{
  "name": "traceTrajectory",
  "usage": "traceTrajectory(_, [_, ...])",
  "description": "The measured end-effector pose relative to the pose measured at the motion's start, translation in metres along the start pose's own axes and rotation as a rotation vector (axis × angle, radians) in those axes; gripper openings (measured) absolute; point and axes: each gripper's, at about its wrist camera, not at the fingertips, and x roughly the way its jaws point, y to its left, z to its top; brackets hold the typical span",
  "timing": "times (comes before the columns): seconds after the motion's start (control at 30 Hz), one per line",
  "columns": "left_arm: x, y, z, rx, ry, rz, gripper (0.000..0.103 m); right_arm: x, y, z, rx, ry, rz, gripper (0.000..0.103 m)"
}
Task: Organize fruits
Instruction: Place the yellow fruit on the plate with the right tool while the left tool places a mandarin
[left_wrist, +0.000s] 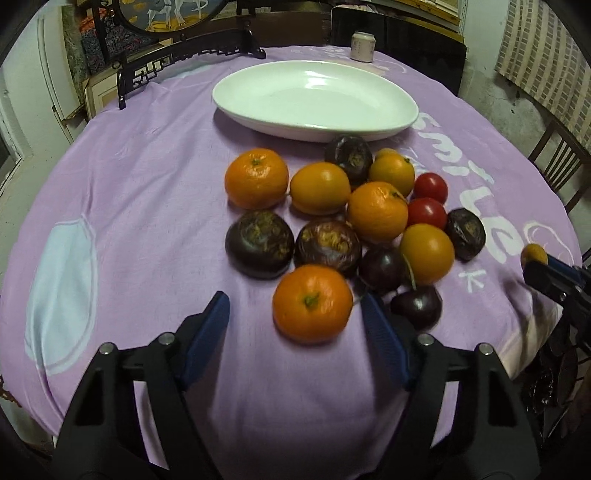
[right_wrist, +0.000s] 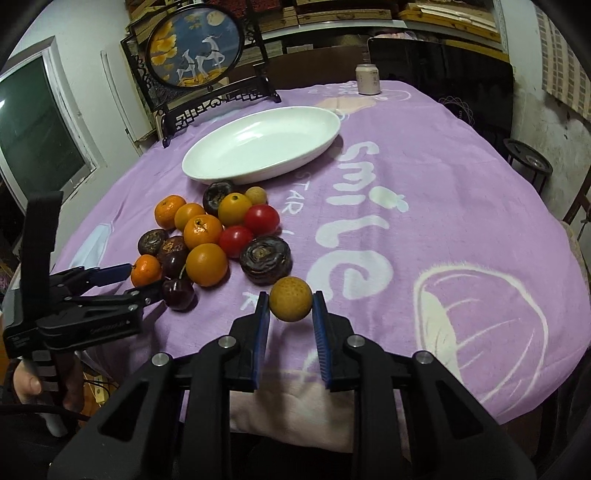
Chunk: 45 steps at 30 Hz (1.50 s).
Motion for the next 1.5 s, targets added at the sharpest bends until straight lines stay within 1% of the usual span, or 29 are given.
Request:
traceTrajectory(0.03, [0.000, 0.001, 0.001, -0.004, -0.008, 0.005, 0.062, 0.000, 0.000, 0.000, 0.001, 0.000, 0.000, 0.024])
traceTrajectory(0.07, [-0.002, 0.001, 0.002, -0.004, -0.014, 0.010, 0.048, 0.000, 0.000, 0.000, 0.000, 0.001, 0.000, 0.024])
traceTrajectory(0.1, [-0.005, 0.002, 0.002, 0.000, -0.025, 0.001, 0.037, 0.000, 0.000, 0.001, 0.000, 0.003, 0.001, 0.024])
traceTrajectory(0.27, [-0.017, 0.006, 0.001, 0.000, -0.033, -0.023, 0.036, 0.003, 0.004, 0.002, -0.001, 0.006, 0.024, 0.024])
traceTrajectory(0.4, [-0.034, 0.009, -0.001, 0.003, -0.060, -0.040, 0.036, 0.005, 0.010, 0.004, -0.016, 0.001, 0.032, 0.024])
traceTrajectory(0.57, [-0.055, 0.017, 0.011, -0.011, -0.093, -0.070, 0.036, 0.004, 0.015, 0.012, -0.035, -0.012, 0.049, 0.024])
traceTrajectory(0.67, [-0.061, 0.020, 0.034, 0.001, -0.093, -0.072, 0.036, 0.007, 0.015, 0.027, -0.049, -0.016, 0.061, 0.024])
traceTrajectory(0.7, [-0.062, 0.022, 0.045, 0.005, -0.094, -0.072, 0.036, 0.010, 0.016, 0.039, -0.060, -0.014, 0.075, 0.024])
traceTrajectory(0.73, [-0.062, 0.023, 0.063, 0.012, -0.104, -0.059, 0.036, 0.012, 0.016, 0.048, -0.068, -0.014, 0.084, 0.024])
traceTrajectory(0.8, [-0.057, 0.026, 0.096, 0.016, -0.112, -0.037, 0.036, 0.021, 0.019, 0.082, -0.107, -0.020, 0.097, 0.024])
traceTrajectory(0.87, [-0.041, 0.032, 0.143, -0.007, -0.094, -0.031, 0.036, 0.030, 0.022, 0.115, -0.136, -0.027, 0.097, 0.024])
traceTrajectory(0.9, [-0.031, 0.034, 0.165, -0.018, -0.081, -0.031, 0.036, 0.041, 0.023, 0.142, -0.153, -0.026, 0.099, 0.024])
traceTrajectory(0.97, [-0.001, 0.039, 0.216, -0.064, -0.039, -0.049, 0.036, 0.062, 0.025, 0.179, -0.174, -0.020, 0.113, 0.024])
traceTrajectory(1.0, [0.010, 0.040, 0.230, -0.075, -0.026, -0.059, 0.036, 0.081, 0.026, 0.203, -0.186, -0.003, 0.131, 0.024])
traceTrajectory(1.03, [0.029, 0.039, 0.254, -0.092, -0.013, -0.073, 0.036, 0.095, 0.025, 0.217, -0.187, 0.008, 0.141, 0.024])
traceTrajectory(1.07, [0.042, 0.037, 0.266, -0.100, -0.002, -0.079, 0.036, 0.119, 0.023, 0.236, -0.185, 0.029, 0.144, 0.024])
traceTrajectory(1.1, [0.055, 0.036, 0.275, -0.108, 0.012, -0.083, 0.036, 0.134, 0.021, 0.245, -0.182, 0.055, 0.145, 0.024])
traceTrajectory(1.17, [0.090, 0.040, 0.292, -0.156, 0.073, -0.113, 0.036, 0.169, 0.015, 0.259, -0.165, 0.120, 0.154, 0.024])
traceTrajectory(1.23, [0.116, 0.045, 0.297, -0.185, 0.117, -0.124, 0.036, 0.199, 0.013, 0.265, -0.182, 0.175, 0.140, 0.024])
traceTrajectory(1.3, [0.132, 0.045, 0.299, -0.182, 0.144, -0.128, 0.036, 0.219, 0.012, 0.267, -0.199, 0.212, 0.133, 0.024])
traceTrajectory(1.37, [0.147, 0.044, 0.299, -0.169, 0.168, -0.132, 0.037, 0.231, 0.013, 0.269, -0.216, 0.232, 0.135, 0.024])
traceTrajectory(1.5, [0.164, 0.045, 0.300, -0.176, 0.195, -0.127, 0.037, 0.240, 0.015, 0.267, -0.224, 0.235, 0.133, 0.024])
